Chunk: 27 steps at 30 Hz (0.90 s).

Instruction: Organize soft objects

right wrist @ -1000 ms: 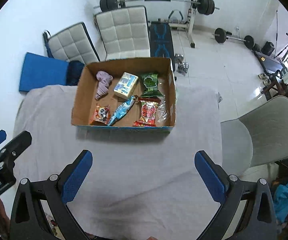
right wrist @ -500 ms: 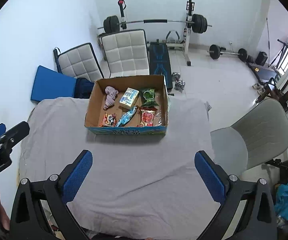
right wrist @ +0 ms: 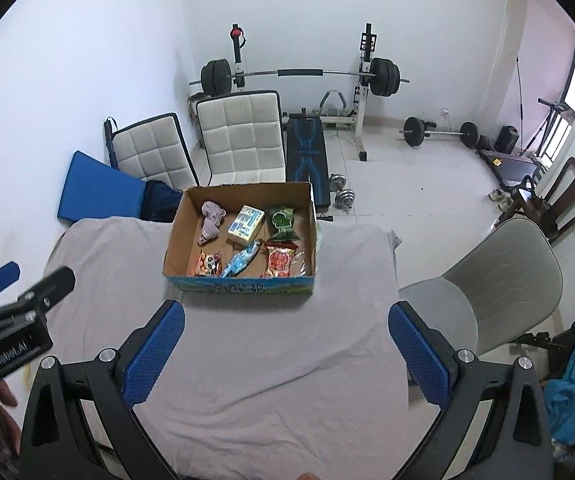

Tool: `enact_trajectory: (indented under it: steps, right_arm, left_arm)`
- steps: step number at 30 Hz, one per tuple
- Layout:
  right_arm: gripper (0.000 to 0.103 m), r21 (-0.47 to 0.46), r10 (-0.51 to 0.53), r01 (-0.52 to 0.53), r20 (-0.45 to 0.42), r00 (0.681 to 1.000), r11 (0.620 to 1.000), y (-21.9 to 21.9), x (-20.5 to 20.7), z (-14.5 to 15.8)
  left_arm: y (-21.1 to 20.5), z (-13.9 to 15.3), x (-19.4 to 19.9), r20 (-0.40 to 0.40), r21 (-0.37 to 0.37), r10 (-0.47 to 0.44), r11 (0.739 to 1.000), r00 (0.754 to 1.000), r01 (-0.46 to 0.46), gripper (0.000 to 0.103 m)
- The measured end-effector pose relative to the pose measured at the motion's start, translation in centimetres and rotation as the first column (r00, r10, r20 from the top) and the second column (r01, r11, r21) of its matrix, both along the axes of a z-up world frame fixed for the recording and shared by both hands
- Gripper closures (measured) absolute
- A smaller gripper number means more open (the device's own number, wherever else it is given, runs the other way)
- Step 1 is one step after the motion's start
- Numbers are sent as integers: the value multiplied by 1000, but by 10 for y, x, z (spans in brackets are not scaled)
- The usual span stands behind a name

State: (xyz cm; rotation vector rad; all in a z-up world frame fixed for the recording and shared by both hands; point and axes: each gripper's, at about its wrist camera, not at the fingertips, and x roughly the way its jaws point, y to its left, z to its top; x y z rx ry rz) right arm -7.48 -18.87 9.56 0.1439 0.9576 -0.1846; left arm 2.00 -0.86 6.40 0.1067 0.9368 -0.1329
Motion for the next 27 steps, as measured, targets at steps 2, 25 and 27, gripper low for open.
enact_trajectory:
  steps: [2,25,27]
  right_arm:
    - [0,-1,-6,6,4,1000,1000,-3,4,1]
    - [0,-23,-11,11,25,1000,1000,-9,32,4]
    - [0,-24,-9,9,26,1000,1000,-9,33,5]
  left_arm:
    - [-2,-1,1,1,7,0,1000,1000,0,8]
    - [-4,-1,16,48,18,32,999,998,-33,0]
    - [-5,-1,17,49,16,31,999,998,-32,0]
